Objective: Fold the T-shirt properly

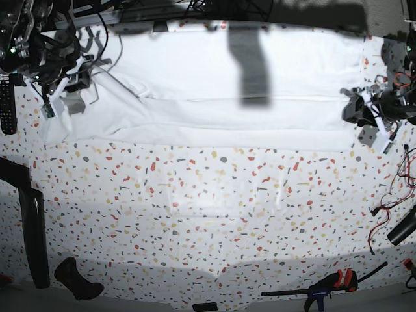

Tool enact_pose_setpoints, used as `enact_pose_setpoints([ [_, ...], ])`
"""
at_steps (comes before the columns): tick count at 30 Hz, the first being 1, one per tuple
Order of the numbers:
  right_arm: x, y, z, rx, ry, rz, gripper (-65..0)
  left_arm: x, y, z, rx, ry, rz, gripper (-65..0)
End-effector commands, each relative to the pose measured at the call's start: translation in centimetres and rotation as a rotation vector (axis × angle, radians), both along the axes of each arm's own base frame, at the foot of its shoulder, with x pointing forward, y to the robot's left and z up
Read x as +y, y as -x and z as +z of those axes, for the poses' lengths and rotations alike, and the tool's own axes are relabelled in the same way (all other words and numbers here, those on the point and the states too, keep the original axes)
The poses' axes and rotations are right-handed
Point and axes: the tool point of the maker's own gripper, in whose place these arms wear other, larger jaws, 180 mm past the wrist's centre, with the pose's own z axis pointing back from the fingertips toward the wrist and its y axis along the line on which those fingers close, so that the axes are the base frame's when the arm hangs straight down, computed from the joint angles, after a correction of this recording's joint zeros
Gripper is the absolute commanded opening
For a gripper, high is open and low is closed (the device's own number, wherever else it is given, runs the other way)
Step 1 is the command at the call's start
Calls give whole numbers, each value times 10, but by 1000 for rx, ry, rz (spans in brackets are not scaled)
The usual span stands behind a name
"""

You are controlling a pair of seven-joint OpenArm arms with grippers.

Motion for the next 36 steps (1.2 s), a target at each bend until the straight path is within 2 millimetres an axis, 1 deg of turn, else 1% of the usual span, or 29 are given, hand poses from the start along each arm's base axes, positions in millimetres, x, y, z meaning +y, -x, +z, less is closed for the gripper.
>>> enact_pose_setpoints([
  [1,-3,-6,9,-32,14,11,-493,1,-6,16,-35,27,-22,-526],
  [4,-3,-6,9,-33,13,11,-493,-10,-4,29,-28,127,-38,-526],
  [7,-3,-6,9,-33,13,11,-493,-12,-6,33,-39,153,-34,-528],
  [11,-3,-6,9,-33,13,11,-493,-9,-7,32,-47,132,-29,-528],
  [16,-3,-6,9,-32,12,11,-493,-1,-17,32,-105,87,-3,-528],
  [30,-3,-6,9,-32,13,11,-493,-4,-17,32,-107,98,0,-529],
  [32,-3,-6,9,-32,13,11,-493,-4,-17,32,-108,97,0,-555],
  [35,-3,-6,9,-32,13,11,-493,-3,-17,31,-107,92,0,-634],
  [36,-3,-6,9,-32,13,11,-493,-3,-17,30,-105,84,-1,-641],
])
